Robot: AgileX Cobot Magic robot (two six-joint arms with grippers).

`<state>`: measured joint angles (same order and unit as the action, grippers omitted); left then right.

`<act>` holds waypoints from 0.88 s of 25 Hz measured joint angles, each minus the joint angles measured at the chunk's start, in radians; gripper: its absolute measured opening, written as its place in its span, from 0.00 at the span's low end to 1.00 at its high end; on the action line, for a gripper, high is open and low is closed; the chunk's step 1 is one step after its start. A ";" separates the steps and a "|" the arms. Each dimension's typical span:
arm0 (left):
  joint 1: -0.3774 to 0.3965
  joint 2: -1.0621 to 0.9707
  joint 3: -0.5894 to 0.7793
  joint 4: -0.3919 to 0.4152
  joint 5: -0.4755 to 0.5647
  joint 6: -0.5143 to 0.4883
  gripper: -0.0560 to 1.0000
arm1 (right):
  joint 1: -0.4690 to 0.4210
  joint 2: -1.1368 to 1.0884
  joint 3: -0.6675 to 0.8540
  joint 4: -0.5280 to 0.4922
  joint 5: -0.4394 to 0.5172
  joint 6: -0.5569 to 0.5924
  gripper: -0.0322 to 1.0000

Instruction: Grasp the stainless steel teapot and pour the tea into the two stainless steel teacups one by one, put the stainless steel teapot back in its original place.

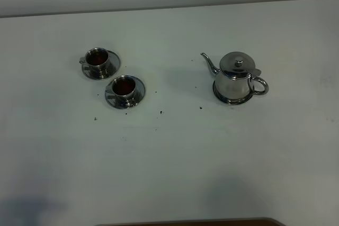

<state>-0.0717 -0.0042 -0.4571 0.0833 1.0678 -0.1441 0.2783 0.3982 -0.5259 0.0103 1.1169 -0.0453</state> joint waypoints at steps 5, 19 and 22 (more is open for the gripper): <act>0.000 0.000 0.000 0.000 0.000 0.000 0.61 | -0.148 -0.082 0.000 0.000 0.000 0.000 0.45; 0.000 0.000 0.000 0.000 0.000 0.000 0.61 | -0.300 -0.248 0.002 0.017 -0.002 0.000 0.45; 0.000 0.000 0.000 0.000 0.000 0.000 0.61 | -0.300 -0.266 0.002 0.043 -0.001 0.000 0.45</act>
<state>-0.0717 -0.0042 -0.4571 0.0833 1.0678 -0.1441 -0.0214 0.1319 -0.5241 0.0532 1.1159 -0.0453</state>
